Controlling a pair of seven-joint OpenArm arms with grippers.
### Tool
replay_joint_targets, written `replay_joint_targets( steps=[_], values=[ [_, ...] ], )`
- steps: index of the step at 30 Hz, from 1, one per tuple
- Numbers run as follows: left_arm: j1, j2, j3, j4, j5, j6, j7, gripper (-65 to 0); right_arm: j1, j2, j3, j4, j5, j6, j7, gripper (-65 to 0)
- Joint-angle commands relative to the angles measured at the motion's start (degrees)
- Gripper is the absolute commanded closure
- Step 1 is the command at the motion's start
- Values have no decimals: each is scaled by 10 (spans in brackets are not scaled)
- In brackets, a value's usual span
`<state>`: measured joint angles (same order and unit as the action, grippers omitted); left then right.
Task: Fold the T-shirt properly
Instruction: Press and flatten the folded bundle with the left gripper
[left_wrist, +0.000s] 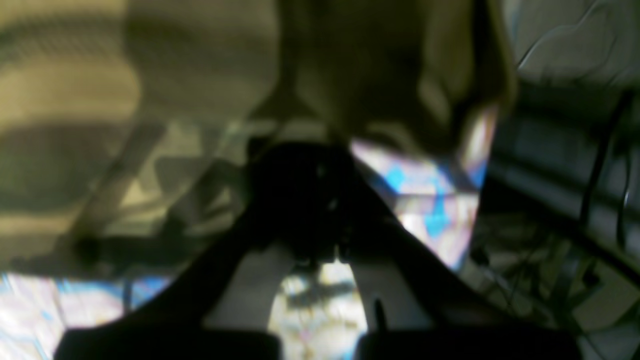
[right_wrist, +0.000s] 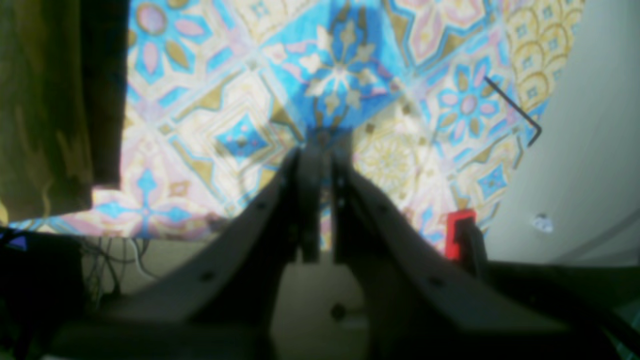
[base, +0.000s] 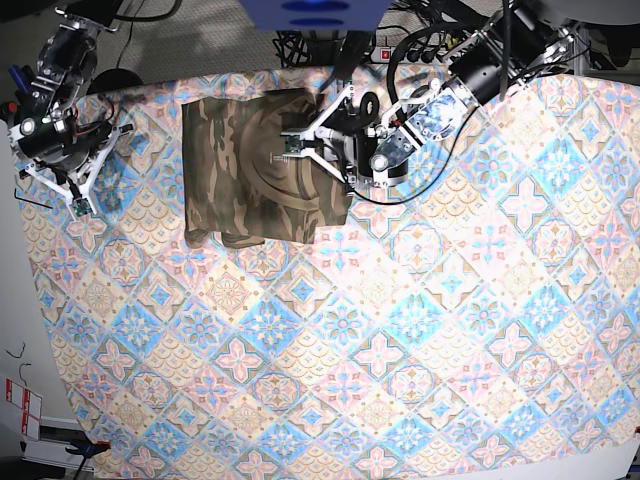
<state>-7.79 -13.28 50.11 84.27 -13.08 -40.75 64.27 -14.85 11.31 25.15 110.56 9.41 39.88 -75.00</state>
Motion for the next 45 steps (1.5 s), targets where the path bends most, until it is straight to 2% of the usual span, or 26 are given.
replay_joint_targets(
  steps=[1,4,10,13,18,24,32,38,45],
  values=[
    [-4,0,-7,-9,9,8,-18,0,-2,8,4,8,3,1,5,-27],
    [-23,6,-22,-13,9,8,-34,0,-8,8,4,8,2,1,7,-27],
    [-55,13,-93,-18,12,8,-34,0,-19,8,4,8,2,1,10,-27],
    [-83,29,-110,-77,12,8,-40,0,-22,8,4,8,2,1,10,-27],
    [-123,83,-114,-243,12,8,-138,0,-31,8,4,9,1,1,11,-27],
    [-156,163,-114,-370,11,8,-208,0,-39,9,4,9,1,1,11,-27],
    [-221,223,-116,-513,8,8,-335,-1,-46,9,4,11,0,1,11,-27],
    [-276,223,-116,-606,4,8,-454,-28,-64,10,18,14,0,1,11,-27],
    [-299,223,-116,-609,-76,8,-536,-36,-107,10,49,14,0,1,11,-28]
  ],
)
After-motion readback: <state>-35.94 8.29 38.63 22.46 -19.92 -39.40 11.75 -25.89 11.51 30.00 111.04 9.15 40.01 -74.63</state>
